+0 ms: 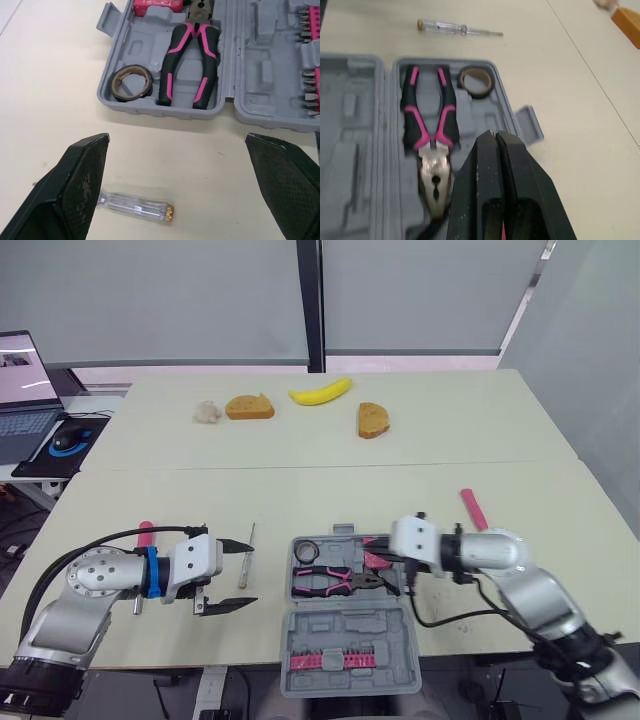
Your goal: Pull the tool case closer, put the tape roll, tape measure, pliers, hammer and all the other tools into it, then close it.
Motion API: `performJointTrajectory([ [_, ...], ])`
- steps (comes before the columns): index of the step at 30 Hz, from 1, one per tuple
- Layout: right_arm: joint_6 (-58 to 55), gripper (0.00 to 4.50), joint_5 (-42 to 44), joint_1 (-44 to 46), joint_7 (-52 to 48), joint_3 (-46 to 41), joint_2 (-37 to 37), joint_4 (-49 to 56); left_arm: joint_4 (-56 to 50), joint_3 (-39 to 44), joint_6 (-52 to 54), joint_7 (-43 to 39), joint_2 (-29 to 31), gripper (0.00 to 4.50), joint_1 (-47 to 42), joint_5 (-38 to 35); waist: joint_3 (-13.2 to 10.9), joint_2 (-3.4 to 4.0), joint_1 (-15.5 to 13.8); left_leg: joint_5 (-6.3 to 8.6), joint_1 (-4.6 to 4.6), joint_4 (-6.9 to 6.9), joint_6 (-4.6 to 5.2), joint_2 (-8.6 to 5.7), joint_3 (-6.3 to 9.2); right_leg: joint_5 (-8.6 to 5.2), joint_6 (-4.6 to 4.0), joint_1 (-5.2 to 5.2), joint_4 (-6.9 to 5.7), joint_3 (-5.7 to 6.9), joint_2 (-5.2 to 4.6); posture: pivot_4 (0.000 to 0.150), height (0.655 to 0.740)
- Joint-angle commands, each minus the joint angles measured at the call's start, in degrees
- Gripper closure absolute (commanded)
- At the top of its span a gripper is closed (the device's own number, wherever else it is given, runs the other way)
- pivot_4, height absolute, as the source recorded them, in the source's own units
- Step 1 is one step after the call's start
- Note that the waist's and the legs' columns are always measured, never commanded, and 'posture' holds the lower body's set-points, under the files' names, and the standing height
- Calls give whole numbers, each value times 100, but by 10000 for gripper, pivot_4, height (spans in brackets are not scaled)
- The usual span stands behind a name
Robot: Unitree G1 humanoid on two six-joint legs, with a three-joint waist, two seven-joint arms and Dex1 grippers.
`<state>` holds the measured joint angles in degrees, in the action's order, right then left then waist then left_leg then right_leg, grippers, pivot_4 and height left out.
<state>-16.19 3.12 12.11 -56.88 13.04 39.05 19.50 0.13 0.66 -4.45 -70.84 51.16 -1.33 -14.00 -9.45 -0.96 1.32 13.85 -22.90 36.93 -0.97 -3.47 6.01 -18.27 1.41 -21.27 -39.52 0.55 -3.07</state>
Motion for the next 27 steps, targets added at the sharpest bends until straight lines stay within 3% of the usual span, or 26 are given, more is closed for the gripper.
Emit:
performJointTrajectory([
  [1, 106, 45000, 296, -914, -364, -738, 764, 209, 176, -32, -243, -54, -38, 12268, 265, 66, 0, 1, -1, 0, -1, -2, 0, 1, 1, 0, 0, 0, 0, 1, 0, 1500, 7361],
  [5, 522, 45000, 181, -1681, -325, -909, 1174, -80, 355, -292, -548, -55, -76, 26030, 474, 365, 0, 0, 21, 1, 2, -7, 1, 1, -4, -1, -1, 8, 10, -1, 0, 1500, 7361],
  [10, 740, 45000, -22, -1759, -121, -685, 1043, -337, 543, -656, -789, 271, -405, 43086, 399, 779, 1, 3, 14, 0, 13, -3, 1, 6, -8, -1, 0, 16, 0, -1, 0, 1500, 7361],
  [11, 740, 45000, -50, -1720, -100, -626, 1005, -352, 536, -694, -781, 341, -477, 44825, 378, 825, 2, 2, 6, 0, 12, -1, 1, 6, -8, -1, 0, 17, 0, 0, 1, 1500, 7361],
  [27, 884, 45000, -449, -792, -181, 468, 279, -1031, 824, -1273, -943, 786, -1004, 44825, -221, 1405, 2, 1, 4, 0, 9, -1, 1, 2, -5, 0, 1, 14, 1, 0, 1, 1500, 7361],
])
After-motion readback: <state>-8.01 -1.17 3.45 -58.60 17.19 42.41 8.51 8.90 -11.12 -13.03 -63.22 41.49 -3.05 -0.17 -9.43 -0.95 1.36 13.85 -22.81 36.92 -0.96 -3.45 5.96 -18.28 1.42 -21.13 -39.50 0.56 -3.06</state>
